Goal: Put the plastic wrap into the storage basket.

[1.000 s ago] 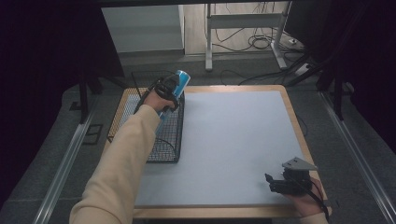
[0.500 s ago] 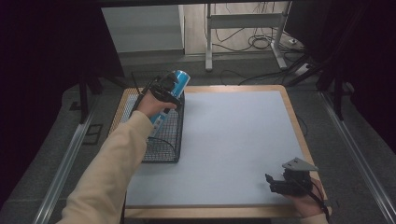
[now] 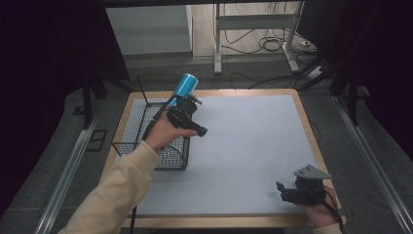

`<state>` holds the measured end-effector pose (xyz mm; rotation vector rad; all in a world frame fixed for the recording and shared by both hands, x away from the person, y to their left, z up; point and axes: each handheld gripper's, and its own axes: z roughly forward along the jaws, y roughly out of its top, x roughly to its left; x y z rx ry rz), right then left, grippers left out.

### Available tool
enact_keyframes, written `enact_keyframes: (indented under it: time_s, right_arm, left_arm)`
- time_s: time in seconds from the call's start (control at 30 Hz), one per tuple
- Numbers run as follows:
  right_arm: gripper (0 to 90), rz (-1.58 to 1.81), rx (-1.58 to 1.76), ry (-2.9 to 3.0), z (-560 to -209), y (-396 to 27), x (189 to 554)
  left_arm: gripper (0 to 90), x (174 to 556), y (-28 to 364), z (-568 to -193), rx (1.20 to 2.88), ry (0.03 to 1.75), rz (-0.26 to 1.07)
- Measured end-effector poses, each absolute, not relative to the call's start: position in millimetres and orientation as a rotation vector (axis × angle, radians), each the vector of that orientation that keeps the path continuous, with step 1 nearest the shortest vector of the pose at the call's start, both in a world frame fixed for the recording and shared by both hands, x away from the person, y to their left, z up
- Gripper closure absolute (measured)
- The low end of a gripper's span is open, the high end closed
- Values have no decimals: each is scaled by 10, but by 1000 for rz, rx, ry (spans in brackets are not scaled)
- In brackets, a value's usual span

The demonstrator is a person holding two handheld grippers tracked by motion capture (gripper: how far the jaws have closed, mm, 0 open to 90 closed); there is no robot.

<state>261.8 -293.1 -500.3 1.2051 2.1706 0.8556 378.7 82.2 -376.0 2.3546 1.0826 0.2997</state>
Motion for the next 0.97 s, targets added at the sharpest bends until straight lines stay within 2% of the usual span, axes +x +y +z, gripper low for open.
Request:
enact_keyframes:
  time_s: [0.1, 0.23, 0.4, 0.53, 0.97]
  right_arm:
    - [109, 859, 1198, 2173, -5001, -2913, 2621]
    - [109, 858, 1193, 2178, -5006, -2905, 2630]
    - [109, 863, 1194, 2174, -5002, -2916, 2625]
    - [109, 863, 1189, 2173, -5005, -2910, 2621]
    - [107, 916, 1144, 2157, -4972, -2867, 2594]
  left_arm:
    - [152, 3582, 720, -3844, 2331, 1025, 262]
    - [157, 3319, 596, -3980, 2333, 953, 274]
    - [158, 3012, 533, -4214, 2321, 857, 202]
    - [158, 2823, 525, -4446, 2322, 839, 184]
    - [157, 2740, 525, -4690, 2322, 869, 199]
